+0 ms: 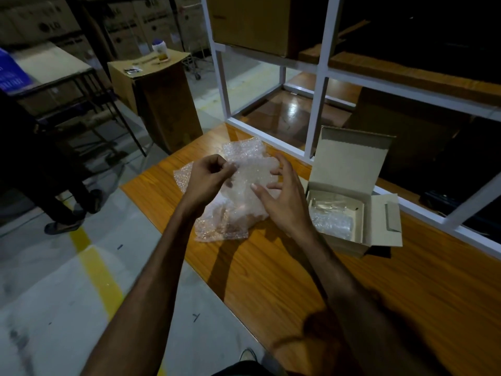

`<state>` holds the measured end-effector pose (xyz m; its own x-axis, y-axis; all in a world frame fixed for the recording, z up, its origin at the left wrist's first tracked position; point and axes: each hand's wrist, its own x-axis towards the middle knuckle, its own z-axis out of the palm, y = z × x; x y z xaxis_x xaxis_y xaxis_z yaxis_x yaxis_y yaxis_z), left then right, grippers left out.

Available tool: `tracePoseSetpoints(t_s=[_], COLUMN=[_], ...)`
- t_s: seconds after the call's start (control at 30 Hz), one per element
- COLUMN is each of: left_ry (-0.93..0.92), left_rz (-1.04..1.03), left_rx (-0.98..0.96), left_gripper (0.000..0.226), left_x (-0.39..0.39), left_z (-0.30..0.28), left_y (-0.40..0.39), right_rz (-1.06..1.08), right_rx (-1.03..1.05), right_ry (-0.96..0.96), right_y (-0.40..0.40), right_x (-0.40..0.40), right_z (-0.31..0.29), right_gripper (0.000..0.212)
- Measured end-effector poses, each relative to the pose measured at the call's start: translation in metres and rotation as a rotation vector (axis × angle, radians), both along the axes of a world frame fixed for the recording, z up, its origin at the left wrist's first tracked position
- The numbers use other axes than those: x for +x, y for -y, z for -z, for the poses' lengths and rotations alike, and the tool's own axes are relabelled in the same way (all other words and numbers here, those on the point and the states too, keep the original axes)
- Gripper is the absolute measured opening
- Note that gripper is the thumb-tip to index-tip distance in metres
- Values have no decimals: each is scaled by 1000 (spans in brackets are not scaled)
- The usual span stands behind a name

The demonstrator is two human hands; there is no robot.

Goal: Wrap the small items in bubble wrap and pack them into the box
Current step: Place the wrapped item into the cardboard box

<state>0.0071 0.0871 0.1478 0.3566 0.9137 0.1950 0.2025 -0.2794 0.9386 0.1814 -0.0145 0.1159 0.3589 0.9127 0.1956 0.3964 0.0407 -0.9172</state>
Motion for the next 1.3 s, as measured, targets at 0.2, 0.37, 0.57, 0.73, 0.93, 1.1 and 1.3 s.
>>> tracePoseSetpoints(t_s=[0.2, 0.37, 0.57, 0.73, 0.93, 1.1, 1.3], left_ry=[141, 129, -148, -340, -393, -416, -323], left_rz=[44, 90, 15, -235, -225, -188, -191], left_rx=[-240, -347, -216, 94, 66, -102, -144], left_gripper=[40, 41, 18, 18, 25, 39, 37], left_x=[3, -2, -22, -13, 5, 7, 10], left_z=[8, 9, 10, 36, 74, 104, 118], left_y=[15, 23, 15, 20, 57, 71, 78], right_rz=[-106, 124, 93, 88, 157, 238, 275], right_rx=[-76, -49, -66, -124, -237, -314, -346], right_ry=[52, 82, -199, -425, -536, -452, -364], right_y=[12, 25, 29, 33, 40, 50, 50], right_x=[-15, -12, 17, 30, 40, 46, 51], right_z=[-2, 7, 10, 12, 33, 51, 58], right_gripper=[100, 30, 15, 22, 27, 26, 14])
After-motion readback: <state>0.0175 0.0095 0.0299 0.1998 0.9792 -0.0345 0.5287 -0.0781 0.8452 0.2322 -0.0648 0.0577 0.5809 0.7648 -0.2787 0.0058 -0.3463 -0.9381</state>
